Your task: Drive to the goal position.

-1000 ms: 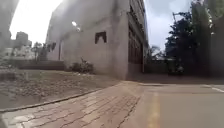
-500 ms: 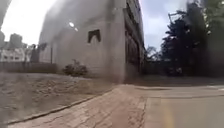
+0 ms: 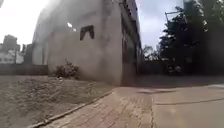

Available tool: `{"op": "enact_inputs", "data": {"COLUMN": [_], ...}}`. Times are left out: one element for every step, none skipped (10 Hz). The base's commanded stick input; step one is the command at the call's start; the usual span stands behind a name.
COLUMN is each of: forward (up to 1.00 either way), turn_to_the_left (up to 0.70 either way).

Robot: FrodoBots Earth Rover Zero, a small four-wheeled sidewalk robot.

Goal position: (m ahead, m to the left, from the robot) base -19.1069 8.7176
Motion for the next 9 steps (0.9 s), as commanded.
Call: {"op": "enact_inputs", "data": {"forward": [1.00,1.00,1.00,1.00,1.00,1.00,1.00,1.00,1.00], "turn_to_the_left": [0.06,0.06,-0.01,-0.34,-0.34,-0.34,-0.34,-0.34,-0.34]}}
